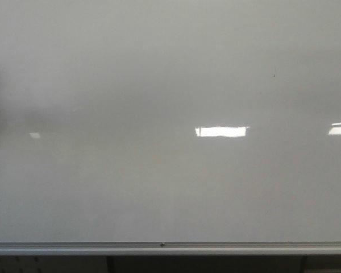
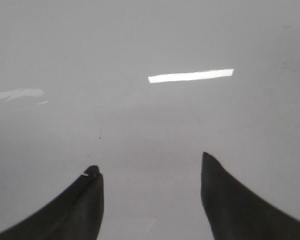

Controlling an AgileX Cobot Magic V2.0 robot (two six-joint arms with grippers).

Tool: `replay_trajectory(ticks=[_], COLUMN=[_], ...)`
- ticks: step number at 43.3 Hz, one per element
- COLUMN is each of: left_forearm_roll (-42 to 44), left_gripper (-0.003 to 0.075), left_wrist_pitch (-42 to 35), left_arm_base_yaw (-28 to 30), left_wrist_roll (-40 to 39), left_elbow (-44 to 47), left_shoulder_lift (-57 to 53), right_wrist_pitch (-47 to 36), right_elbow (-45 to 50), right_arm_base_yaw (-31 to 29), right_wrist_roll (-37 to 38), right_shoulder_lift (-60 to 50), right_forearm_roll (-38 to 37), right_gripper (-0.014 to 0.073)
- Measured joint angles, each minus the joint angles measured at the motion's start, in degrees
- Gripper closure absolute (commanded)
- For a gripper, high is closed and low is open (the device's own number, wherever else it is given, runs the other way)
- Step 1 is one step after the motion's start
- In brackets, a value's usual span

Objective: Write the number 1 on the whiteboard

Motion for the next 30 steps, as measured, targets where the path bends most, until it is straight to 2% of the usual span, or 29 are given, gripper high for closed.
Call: replay_trajectory(ticks=[25, 28, 30], left_forearm_roll=[0.16, 0.26, 0.26], left_gripper=[0.0115, 0.0136, 0.0183], left_wrist_pitch=[-6.61, -6.92, -6.92], left_arm_base_yaw=[0.0, 0.0, 0.0], left_wrist_roll=[0.0, 0.0, 0.0], left_elbow=[-0.13, -0.13, -0.13], left_shoulder_lift=[6.09, 6.23, 6.23], right_wrist_pitch=[0.11, 0.22, 0.22], right_elbow=[0.0, 0.0, 0.0], right_arm_base_yaw=[0.0, 0.0, 0.0], right_wrist_roll=[0.0, 0.0, 0.0], right_shoulder_lift=[0.0, 0.0, 0.0], right_forearm_roll=[0.0, 0.0, 0.0], right_gripper=[0.0142, 0.0142, 0.0142])
